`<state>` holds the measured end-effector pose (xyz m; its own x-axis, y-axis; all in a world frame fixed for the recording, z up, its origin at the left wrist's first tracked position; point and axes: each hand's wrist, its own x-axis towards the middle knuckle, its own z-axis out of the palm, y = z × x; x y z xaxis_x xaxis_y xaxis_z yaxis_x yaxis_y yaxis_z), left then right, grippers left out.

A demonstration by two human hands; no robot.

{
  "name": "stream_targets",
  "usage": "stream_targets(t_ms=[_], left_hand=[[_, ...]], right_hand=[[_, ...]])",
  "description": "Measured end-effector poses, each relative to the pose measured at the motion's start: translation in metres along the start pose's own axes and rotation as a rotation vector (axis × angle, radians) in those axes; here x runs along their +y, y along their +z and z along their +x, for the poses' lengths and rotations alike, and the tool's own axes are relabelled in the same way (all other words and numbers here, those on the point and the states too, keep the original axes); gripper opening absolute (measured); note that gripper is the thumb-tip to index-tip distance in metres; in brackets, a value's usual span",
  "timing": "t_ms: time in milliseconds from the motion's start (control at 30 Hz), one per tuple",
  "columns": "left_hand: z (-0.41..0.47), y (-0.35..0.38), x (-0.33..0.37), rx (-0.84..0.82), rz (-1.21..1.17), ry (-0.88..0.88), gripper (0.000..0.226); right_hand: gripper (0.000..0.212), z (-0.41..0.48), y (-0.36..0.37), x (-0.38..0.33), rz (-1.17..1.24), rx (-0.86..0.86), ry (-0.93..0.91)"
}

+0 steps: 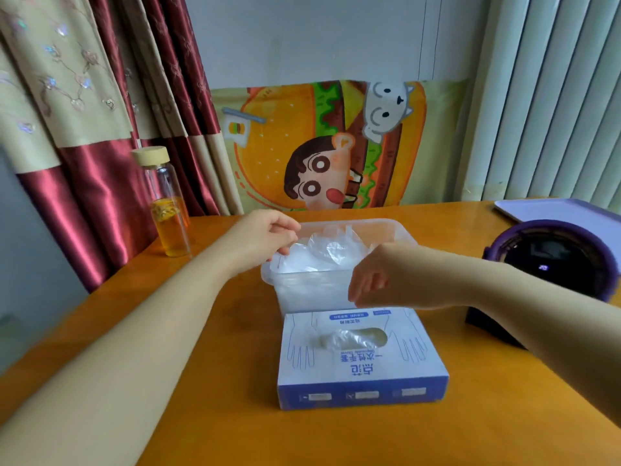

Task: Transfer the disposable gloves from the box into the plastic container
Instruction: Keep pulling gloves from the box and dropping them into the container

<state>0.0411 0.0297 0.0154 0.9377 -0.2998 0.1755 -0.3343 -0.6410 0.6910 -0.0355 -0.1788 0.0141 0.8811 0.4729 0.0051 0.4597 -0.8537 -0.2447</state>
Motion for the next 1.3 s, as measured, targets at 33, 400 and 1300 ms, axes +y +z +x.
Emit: stream_targets(t_ms=[33, 400, 1300], left_hand=[[-0.010, 0.005, 0.001, -0.006, -0.027, 0.034, 0.016], [-0.068, 0.085, -0.027, -0.261, 0.271, 0.127, 0.040], [-0.078, 0.108, -0.037, 0.008, 0.066, 0.136, 0.014]], right_hand=[[0.022, -0.002, 0.009, 0.001, -0.011, -0.071, 0.021], [0.014, -0.002, 0.094, 0.020, 0.255, 0.165, 0.218], [0.014, -0.009, 0.105, 0.022, 0.484, 0.337, 0.185]])
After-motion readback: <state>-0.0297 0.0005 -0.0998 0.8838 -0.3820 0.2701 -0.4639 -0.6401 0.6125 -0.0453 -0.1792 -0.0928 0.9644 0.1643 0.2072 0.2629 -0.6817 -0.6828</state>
